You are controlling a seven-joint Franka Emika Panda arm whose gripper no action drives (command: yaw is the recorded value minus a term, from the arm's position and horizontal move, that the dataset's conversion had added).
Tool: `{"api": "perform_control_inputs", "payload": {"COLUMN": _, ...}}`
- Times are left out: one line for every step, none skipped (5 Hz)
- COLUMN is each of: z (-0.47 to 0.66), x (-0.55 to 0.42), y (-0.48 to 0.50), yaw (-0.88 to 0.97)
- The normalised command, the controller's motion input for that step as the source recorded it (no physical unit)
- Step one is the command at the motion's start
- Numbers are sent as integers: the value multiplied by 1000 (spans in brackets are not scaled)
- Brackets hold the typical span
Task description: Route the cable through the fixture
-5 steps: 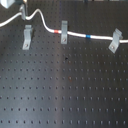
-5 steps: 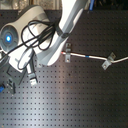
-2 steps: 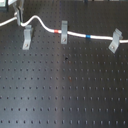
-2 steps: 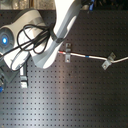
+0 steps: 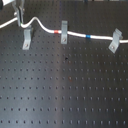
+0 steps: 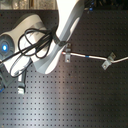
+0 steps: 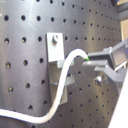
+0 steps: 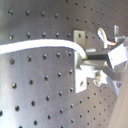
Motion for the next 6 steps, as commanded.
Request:
{"api": "perform_control_inputs", "payload": {"z": 139, "x": 57, "y": -83, "yaw": 488}}
{"api": "perform_control_inputs", "payload": {"z": 150, "x": 24, "y": -44, "yaw": 406}}
{"api": "perform_control_inputs", "payload": {"z": 92, "x": -152, "y": -72, "yaw": 191}}
{"api": "perform_control_inputs", "payload": {"z": 23, "x": -139, "y": -57, "yaw": 529}}
{"api": "perform_control_inputs", "payload": {"z": -1, "x": 56, "y": -137, "yaw": 429}}
{"api": "perform_control_inputs", "payload": {"z": 87, "x": 31, "y": -141, "yaw": 443}}
